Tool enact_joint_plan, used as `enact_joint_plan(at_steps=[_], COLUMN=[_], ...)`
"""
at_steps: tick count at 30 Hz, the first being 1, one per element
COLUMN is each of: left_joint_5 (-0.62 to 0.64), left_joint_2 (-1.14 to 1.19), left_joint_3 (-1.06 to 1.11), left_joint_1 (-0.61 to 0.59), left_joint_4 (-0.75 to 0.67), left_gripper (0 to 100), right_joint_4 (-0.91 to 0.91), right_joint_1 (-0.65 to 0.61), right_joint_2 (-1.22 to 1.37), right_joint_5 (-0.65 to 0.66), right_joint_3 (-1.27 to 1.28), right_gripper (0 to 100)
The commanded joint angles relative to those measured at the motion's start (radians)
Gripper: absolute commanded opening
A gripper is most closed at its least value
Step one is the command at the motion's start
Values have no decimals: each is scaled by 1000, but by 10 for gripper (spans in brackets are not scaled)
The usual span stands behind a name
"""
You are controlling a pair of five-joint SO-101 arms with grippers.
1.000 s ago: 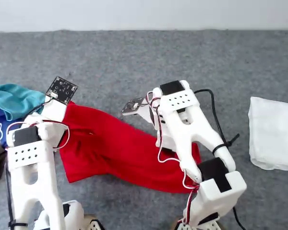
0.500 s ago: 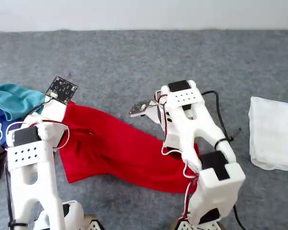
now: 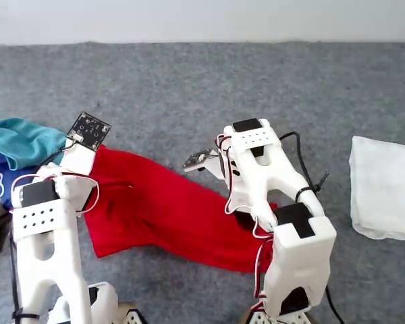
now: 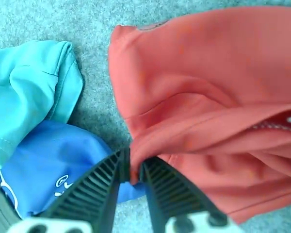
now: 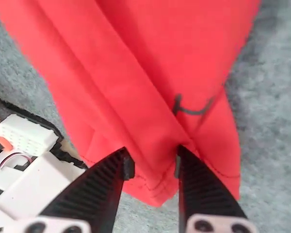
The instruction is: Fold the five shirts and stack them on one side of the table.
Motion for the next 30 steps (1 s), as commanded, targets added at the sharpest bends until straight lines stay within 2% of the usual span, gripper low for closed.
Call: enact_joint_plan(at_steps=[1, 5, 16, 21, 30], left_joint_5=[0, 0, 0, 2, 250], left_joint_2=[-12, -15, -15, -17, -17], left_joint_3=[-8, -12, -90, -139, -433], left_joint_1=[-3, -3, -3, -9, -3], left_joint_4=[-9, -9, -14, -14, -9], left_gripper=[15, 15, 15, 15, 15], right_joint_4=[18, 81, 76, 74, 74], right_joint_1=[10, 13, 42, 76, 168], right_joint_2=[-30, -91, -314, -418, -581], right_joint_5=[5, 5, 6, 3, 6], right_joint_3=[-84, -195, -269, -417, -723], right_gripper=[79, 7, 15, 10, 10])
